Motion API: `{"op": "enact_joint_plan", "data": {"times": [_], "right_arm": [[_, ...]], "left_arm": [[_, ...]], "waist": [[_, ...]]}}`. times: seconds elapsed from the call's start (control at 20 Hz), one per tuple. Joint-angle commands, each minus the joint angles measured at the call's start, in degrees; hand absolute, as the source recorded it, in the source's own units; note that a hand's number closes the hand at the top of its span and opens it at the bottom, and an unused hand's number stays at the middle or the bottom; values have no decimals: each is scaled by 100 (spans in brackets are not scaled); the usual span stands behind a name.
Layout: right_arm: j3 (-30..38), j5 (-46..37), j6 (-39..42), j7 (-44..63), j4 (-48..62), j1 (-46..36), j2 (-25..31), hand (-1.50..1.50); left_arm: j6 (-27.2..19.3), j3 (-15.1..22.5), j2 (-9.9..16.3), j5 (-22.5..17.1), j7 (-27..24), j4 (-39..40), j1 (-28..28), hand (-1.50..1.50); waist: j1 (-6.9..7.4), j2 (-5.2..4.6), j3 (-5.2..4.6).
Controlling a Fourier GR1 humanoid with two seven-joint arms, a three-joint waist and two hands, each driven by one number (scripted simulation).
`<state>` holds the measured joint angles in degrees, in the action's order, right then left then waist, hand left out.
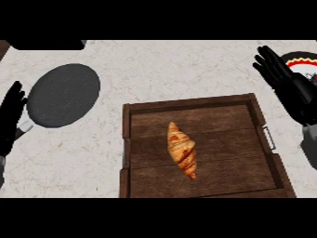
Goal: Pick the croissant from the tray and place it in the plate
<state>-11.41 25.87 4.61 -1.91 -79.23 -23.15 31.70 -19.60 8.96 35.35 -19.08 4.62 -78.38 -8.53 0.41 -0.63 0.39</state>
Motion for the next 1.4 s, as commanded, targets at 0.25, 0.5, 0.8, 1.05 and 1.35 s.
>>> {"op": "enact_joint_plan", "data": {"times": [0.25, 0.5, 0.8, 1.05, 1.35], "right_arm": [[-1005, -288, -2166, 727, -1495, -411, -2375, -150], [-1285, -2828, -4016, -94, -1869, 136, -1837, -150], [-2948, -4492, -5418, 13, -2974, 1488, -2591, -150], [-3563, -5699, -4637, 1617, -3673, 2010, -1719, -150], [-3623, -6745, -3307, 3286, -3568, 2131, -1146, -150]], "left_arm": [[38, 441, 152, 930, -1017, -292, 523, 0], [89, 470, -24, 809, -1217, -148, 933, 0], [84, 388, -116, 900, -1629, -47, 1136, 0], [125, 298, -32, 886, -1512, -391, 1308, 0], [73, 330, -16, 975, -1446, -467, 1411, 0]], "waist": [[135, 159, -60], [-170, 207, -63], [-192, 135, -56], [-164, 132, -59], [-181, 141, -73]]}}
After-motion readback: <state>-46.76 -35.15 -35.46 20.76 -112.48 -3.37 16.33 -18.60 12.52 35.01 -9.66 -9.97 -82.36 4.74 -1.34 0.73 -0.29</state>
